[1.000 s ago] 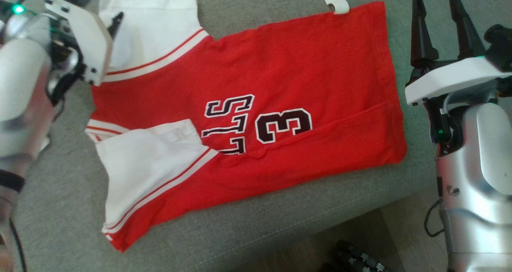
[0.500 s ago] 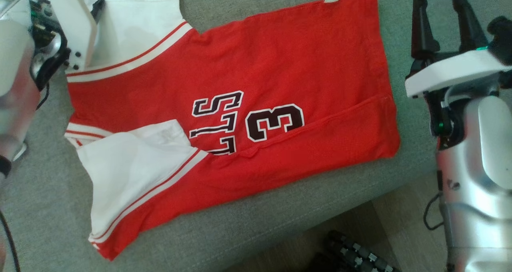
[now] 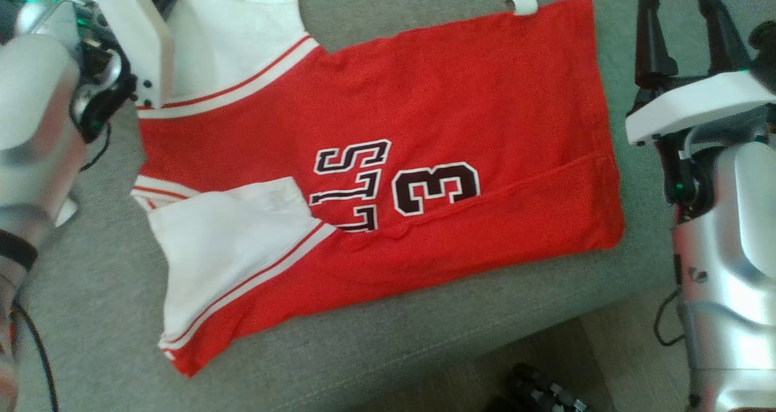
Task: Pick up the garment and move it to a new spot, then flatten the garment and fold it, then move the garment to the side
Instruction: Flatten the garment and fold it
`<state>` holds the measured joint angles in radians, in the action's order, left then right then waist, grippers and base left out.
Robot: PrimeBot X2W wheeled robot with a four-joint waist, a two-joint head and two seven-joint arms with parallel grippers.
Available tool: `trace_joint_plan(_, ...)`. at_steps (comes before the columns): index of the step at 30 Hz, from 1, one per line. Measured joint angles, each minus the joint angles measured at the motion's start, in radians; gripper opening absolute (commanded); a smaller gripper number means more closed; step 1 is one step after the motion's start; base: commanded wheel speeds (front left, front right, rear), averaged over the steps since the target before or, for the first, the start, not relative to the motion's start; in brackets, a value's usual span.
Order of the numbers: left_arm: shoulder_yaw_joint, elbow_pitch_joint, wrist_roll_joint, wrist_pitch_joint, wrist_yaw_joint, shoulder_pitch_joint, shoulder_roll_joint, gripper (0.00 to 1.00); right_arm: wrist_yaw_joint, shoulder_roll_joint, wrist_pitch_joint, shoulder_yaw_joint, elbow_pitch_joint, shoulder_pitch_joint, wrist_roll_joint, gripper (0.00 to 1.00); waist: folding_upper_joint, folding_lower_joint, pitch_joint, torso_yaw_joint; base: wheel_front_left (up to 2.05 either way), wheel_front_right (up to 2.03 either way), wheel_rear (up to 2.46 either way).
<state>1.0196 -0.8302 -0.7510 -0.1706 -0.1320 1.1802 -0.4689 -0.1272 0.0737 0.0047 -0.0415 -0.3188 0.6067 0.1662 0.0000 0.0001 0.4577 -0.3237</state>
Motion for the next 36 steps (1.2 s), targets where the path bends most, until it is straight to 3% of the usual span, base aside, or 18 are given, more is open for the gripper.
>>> trace_joint_plan(7, -0.019, 0.054, 0.000, 0.190, 0.017, -0.037, 0.037, 0.00, 0.000, 0.073, 0.029, 0.041, -0.072, 0.002, 0.070, 1.00, 0.0000, 0.0000, -0.056, 0.076, 0.00, 0.00, 0.00)
trace_joint_plan(13, -0.030, 0.157, -0.007, 0.272, 0.054, -0.117, 0.041, 0.00, 0.000, 0.142, 0.088, 0.056, -0.193, 0.013, 0.106, 1.00, 0.0000, 0.0000, -0.102, 0.152, 0.00, 0.00, 0.00)
trace_joint_plan(22, -0.020, 0.361, -0.008, 0.266, 0.114, -0.190, 0.005, 0.00, 0.000, 0.209, 0.183, 0.065, -0.420, 0.111, 0.169, 1.00, 0.0000, -0.0001, -0.116, 0.233, 0.00, 0.00, 0.00)
trace_joint_plan(29, -0.001, 0.482, 0.003, 0.232, 0.151, -0.192, -0.030, 0.00, 0.000, 0.233, 0.213, 0.122, -0.541, 0.204, 0.177, 1.00, 0.0000, 0.0000, -0.068, 0.251, 0.00, 0.00, 0.00)
trace_joint_plan(36, 0.000, 0.518, 0.003, 0.217, 0.167, -0.192, -0.040, 0.00, 0.000, 0.256, 0.217, 0.160, -0.623, 0.244, 0.162, 1.00, 0.0000, 0.0000, -0.047, 0.256, 0.00, 0.00, 0.00)
